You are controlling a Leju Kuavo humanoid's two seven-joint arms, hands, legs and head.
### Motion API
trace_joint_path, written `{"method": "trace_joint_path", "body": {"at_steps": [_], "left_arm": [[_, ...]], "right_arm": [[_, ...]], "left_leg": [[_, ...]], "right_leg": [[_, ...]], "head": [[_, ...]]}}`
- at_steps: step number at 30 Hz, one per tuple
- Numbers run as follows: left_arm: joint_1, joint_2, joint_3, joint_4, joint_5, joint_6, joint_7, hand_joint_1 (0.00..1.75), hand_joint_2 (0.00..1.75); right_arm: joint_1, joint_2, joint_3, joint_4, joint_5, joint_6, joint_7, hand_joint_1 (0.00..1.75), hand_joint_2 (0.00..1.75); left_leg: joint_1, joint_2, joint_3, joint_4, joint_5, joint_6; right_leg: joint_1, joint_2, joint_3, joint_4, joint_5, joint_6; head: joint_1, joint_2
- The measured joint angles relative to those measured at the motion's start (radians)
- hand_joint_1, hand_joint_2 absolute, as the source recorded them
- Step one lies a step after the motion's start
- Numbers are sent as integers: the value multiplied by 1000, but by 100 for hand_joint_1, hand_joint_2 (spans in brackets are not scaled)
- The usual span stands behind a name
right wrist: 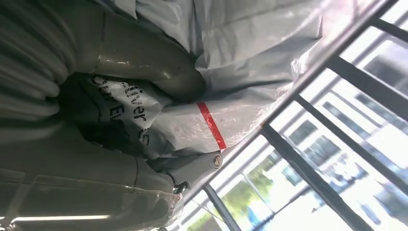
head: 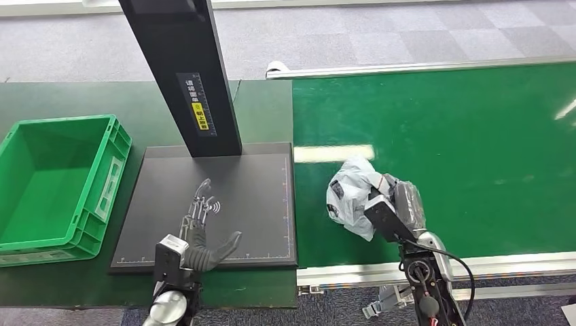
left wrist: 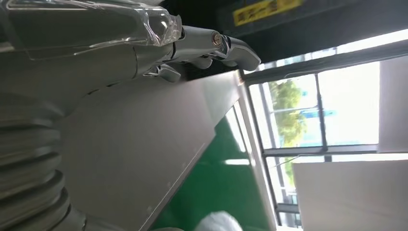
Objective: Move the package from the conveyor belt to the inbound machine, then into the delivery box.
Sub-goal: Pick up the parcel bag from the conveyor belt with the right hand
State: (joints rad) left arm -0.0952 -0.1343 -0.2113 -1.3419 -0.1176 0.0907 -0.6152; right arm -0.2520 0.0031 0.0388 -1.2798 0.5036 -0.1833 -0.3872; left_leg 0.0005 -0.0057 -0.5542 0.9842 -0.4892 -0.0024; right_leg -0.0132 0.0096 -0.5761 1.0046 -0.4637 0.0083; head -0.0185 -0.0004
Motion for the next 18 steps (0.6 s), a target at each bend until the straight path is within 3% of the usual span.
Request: {"method": "trace_joint_path", "body": {"at_steps": [7, 16, 18], "left_arm": [[-9, 32, 73, -124, -73, 27, -12, 0, 175], [-10, 40, 92, -154, -90, 33, -18, 0, 175], [-34, 50, 103, -158, -111, 49, -20, 0, 175]], "right_arm": [[7, -32, 53, -163, 0, -2, -22, 175, 175], [7, -44, 74, -205, -1, 0, -22, 175, 175], [-17, -46, 96, -204, -3, 40, -5, 175, 175]], "left_leg": [[0, 0, 1, 0, 0, 0], [0, 0, 1, 0, 0, 0], [0, 0, 0, 0, 1, 0]], "right_leg": [[0, 0, 1, 0, 0, 0], [0, 0, 1, 0, 0, 0], [0, 0, 1, 0, 0, 0]], "head": [[0, 0], [0, 0], [0, 0]]}}
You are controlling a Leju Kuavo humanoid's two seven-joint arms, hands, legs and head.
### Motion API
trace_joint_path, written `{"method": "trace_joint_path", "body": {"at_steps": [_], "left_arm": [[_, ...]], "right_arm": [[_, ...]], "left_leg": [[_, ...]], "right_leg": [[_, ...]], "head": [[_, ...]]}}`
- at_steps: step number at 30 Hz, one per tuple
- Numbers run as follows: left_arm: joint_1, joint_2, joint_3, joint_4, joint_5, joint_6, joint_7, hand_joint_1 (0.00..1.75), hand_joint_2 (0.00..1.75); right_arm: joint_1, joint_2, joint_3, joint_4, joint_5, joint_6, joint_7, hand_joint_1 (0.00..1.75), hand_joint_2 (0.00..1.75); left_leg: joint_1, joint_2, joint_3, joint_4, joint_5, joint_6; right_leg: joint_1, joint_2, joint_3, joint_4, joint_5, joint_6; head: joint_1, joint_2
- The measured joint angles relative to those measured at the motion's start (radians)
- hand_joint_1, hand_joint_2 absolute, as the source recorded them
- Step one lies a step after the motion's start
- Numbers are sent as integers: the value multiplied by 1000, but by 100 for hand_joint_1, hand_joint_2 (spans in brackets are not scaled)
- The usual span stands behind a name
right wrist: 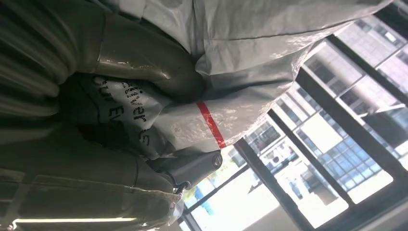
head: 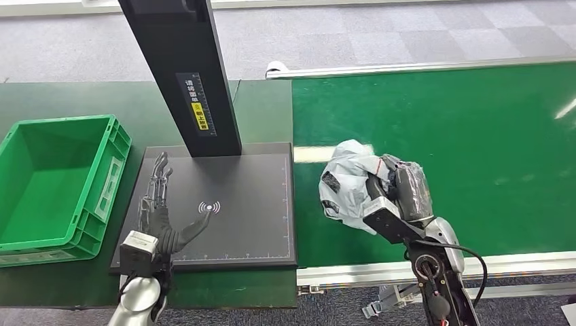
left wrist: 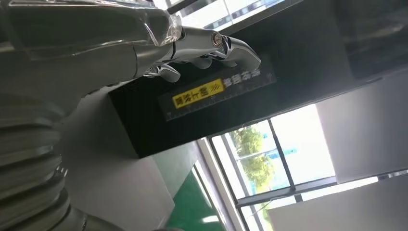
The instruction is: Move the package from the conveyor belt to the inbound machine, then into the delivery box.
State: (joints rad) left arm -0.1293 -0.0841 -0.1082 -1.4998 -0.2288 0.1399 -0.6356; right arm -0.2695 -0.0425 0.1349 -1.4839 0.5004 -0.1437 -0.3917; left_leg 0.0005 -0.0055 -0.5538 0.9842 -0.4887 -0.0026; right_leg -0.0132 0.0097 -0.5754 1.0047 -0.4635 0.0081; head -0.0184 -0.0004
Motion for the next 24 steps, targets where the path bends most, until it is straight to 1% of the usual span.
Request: {"method": "trace_joint_path", "body": {"at_steps": [2, 4, 9, 15, 20, 24], "left_arm": [[-46, 16, 20, 0, -28, 17, 7, 0, 175], [-94, 30, 43, 12, -49, 24, 18, 0, 175], [-194, 74, 115, 78, -66, 28, 30, 0, 175], [-258, 114, 178, 169, -68, 29, 24, 0, 175], [-318, 128, 197, 272, -77, 39, 8, 0, 175], [-349, 138, 209, 340, -77, 40, 1, 0, 175]], "right_arm": [[-51, 1, 36, 20, -7, 60, 29, 175, 175], [-109, 9, 72, 74, -19, 96, 40, 175, 175], [-223, 57, 154, 267, -67, 147, 27, 175, 175], [-326, 138, 206, 486, -113, 169, -4, 175, 175], [-389, 211, 226, 649, -147, 178, -42, 175, 175], [-427, 258, 240, 742, -163, 185, -51, 175, 175]], "left_leg": [[0, 0, 0, 0, 1, -1], [1, 0, 0, 0, 2, -1], [2, 0, 0, 0, 4, -3], [3, 0, -1, 0, 5, -3], [2, 0, -1, 0, 5, -3], [2, 0, -1, 0, 5, -3]], "right_leg": [[0, 0, 0, 0, 0, 0], [1, 0, 0, 0, 1, -1], [3, 0, 0, 2, 2, -2], [3, 0, -1, 2, 2, -2], [3, 0, -2, 2, 2, -2], [3, 0, -2, 2, 2, -2]], "head": [[0, 0], [0, 0], [0, 0], [0, 0], [0, 0], [0, 0]]}}
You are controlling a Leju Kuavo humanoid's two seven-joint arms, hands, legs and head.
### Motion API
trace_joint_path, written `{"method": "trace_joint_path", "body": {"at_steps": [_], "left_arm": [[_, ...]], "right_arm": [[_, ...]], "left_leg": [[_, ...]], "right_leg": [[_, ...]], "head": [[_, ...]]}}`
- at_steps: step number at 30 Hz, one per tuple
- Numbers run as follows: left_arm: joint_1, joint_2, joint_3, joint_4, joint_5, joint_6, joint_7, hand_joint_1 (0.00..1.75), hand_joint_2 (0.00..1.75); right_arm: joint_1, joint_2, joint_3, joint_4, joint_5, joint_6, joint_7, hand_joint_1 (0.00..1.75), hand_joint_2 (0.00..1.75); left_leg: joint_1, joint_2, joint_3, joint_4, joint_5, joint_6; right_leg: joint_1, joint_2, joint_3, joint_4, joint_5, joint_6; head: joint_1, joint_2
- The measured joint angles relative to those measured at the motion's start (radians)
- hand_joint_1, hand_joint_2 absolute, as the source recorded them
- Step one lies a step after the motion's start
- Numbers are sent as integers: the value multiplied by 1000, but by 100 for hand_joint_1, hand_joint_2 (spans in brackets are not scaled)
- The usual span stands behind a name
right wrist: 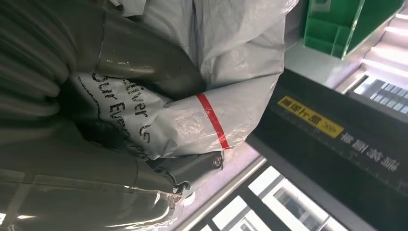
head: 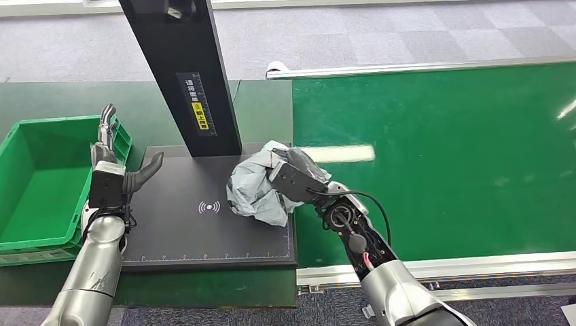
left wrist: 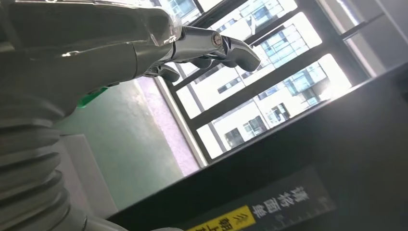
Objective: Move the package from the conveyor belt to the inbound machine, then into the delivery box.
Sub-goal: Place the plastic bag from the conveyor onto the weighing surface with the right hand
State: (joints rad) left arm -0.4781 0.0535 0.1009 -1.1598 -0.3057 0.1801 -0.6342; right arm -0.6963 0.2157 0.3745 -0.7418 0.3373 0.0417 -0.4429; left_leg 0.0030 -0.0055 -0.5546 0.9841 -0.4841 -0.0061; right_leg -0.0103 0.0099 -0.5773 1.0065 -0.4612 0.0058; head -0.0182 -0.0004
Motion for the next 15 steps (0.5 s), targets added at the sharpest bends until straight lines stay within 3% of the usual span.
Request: {"method": "trace_joint_path", "body": {"at_steps": [11, 15], "left_arm": [[-66, 1, 1, 112, -10, 0, -11, 0, 175], [-71, 1, 1, 127, -11, 0, -12, 0, 175]], "right_arm": [[-51, 92, 34, 137, -17, 29, 1, 175, 175], [-59, 101, 39, 160, -17, 31, 1, 0, 175]], "left_leg": [[0, 0, 0, 0, 0, 0], [0, 0, 0, 0, 0, 0]], "right_leg": [[0, 0, -1, 0, 0, 0], [0, 0, -1, 0, 0, 0]], "head": [[0, 0], [0, 0]]}}
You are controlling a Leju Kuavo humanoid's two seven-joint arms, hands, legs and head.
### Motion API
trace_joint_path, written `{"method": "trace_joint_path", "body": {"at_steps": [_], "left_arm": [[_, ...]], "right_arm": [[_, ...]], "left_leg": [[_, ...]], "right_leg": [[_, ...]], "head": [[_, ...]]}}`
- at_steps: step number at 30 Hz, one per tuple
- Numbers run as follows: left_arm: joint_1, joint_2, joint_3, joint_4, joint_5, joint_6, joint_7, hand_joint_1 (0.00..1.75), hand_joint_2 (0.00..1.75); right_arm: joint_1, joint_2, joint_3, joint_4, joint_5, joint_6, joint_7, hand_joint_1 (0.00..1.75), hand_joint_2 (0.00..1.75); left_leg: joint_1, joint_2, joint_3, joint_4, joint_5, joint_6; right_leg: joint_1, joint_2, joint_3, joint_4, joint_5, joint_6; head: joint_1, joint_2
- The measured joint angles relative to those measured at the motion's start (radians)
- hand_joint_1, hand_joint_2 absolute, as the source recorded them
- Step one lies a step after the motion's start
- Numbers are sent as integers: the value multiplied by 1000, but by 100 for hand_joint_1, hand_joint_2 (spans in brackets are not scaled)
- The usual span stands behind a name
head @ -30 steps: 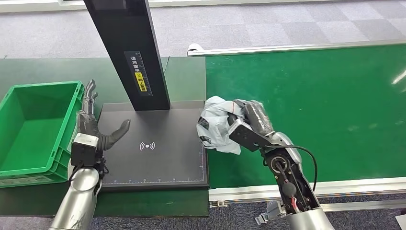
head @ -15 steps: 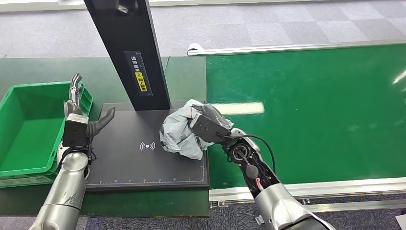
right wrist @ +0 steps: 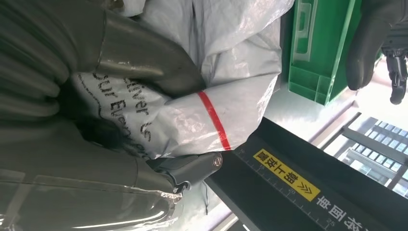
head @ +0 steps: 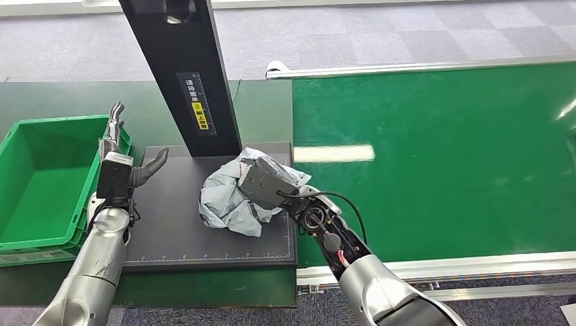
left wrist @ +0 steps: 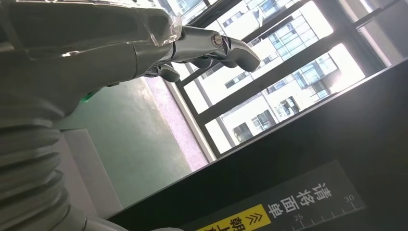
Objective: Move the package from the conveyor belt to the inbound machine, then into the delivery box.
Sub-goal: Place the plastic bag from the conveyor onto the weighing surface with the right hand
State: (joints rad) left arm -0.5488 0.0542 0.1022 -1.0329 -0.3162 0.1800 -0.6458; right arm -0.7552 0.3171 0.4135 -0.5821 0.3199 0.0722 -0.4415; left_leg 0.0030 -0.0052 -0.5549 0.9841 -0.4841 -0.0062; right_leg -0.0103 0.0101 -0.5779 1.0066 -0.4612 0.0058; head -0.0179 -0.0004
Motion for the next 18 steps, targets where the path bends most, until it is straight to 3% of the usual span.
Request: {"method": "trace_joint_path", "body": {"at_steps": [7, 12, 15, 18], "left_arm": [[-23, -5, -2, 37, -17, -12, 2, 0, 175], [-36, -13, -3, 64, -16, -24, -1, 0, 175], [-36, -18, -3, 69, 7, -58, -16, 0, 175], [-27, -23, -3, 53, 21, -81, -19, 0, 175]], "right_arm": [[-13, 24, 33, 66, -7, 32, 54, 0, 175], [-13, 24, 39, 95, -57, 50, 21, 0, 175], [-12, 11, 28, 64, -114, 65, -25, 0, 175], [-9, -21, 7, -41, -155, 70, -9, 0, 175]], "left_leg": [[0, 0, 0, 0, 0, 0], [0, 0, 0, 0, 0, 0], [0, 0, 0, 0, 0, 0], [0, 0, 0, 0, 0, 0]], "right_leg": [[0, 0, 0, 0, 0, 0], [0, 0, 0, 0, 0, 0], [0, 0, 0, 0, 0, 0], [0, 0, 0, 0, 0, 0]], "head": [[0, 0], [0, 0], [0, 0], [0, 0]]}}
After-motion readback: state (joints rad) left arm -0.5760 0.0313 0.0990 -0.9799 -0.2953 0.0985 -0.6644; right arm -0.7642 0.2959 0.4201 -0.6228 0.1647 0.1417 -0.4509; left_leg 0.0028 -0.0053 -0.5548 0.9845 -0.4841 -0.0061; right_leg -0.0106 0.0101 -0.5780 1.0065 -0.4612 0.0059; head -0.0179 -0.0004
